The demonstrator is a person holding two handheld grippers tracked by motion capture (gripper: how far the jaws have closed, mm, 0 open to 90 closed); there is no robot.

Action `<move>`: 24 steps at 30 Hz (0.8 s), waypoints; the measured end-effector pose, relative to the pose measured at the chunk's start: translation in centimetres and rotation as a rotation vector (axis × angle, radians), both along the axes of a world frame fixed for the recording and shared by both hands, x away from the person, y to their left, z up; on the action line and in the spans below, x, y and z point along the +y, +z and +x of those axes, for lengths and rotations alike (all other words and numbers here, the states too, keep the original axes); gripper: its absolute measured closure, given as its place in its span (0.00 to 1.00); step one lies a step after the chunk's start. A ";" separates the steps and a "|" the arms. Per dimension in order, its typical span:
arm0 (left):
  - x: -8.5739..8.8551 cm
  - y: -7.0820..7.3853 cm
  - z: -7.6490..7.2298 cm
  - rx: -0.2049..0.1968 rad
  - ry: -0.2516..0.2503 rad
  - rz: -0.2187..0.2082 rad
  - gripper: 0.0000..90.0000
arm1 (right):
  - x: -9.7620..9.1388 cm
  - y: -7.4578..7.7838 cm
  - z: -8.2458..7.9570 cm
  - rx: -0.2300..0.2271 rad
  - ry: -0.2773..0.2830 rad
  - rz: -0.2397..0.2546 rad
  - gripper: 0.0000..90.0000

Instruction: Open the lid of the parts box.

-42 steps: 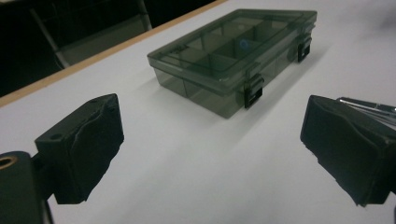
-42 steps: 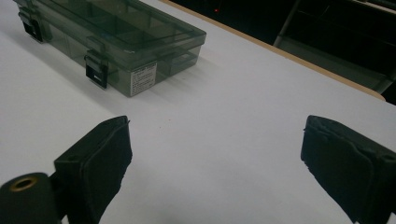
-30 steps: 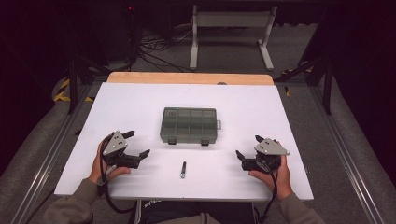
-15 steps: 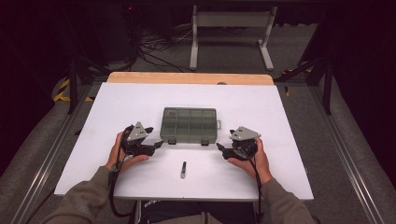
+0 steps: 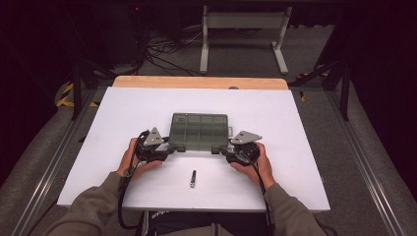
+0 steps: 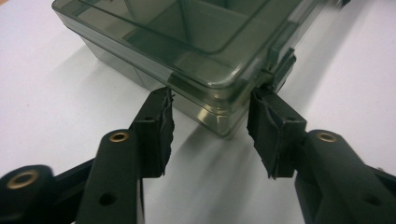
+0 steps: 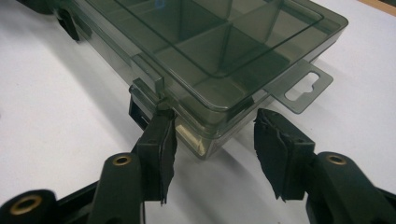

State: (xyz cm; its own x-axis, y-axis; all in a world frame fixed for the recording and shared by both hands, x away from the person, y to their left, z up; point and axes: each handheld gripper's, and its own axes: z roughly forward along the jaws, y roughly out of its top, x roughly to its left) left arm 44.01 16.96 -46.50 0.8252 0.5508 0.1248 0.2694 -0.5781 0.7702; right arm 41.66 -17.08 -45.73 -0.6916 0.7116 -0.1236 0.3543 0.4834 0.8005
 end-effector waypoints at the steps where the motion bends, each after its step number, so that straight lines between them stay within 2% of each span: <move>1: 0.1 0.0 0.1 0.009 -0.002 -0.007 0.59 | 0.1 0.0 -0.1 -0.001 -0.001 -0.011 0.59; 8: 0.3 0.2 -0.2 0.009 -0.003 -0.009 0.62 | -0.1 0.0 -0.2 0.007 0.006 0.003 0.58; 10: 0.5 0.3 -0.3 0.018 -0.002 -0.017 0.63 | -0.5 0.2 -0.3 0.002 0.004 0.028 0.58; 12: 0.6 0.5 -0.4 0.011 0.006 -0.017 0.64 | -0.5 0.3 -0.4 -0.003 0.007 0.028 0.60; 14: 0.8 0.7 -0.6 0.011 -0.011 -0.025 0.66 | -0.5 0.4 -0.5 -0.006 0.018 0.025 0.63; 19: 1.1 1.1 -1.1 -0.007 -0.018 -0.028 0.78 | -0.5 0.5 -0.6 -0.015 0.019 0.022 0.67; 21: 1.2 1.2 -1.1 -0.016 -0.014 -0.019 0.79 | -0.6 0.8 -0.8 -0.025 0.019 0.022 0.72; 24: 1.2 1.3 -1.3 -0.033 -0.012 -0.035 0.85 | -0.6 0.9 -0.9 -0.035 0.023 0.024 0.75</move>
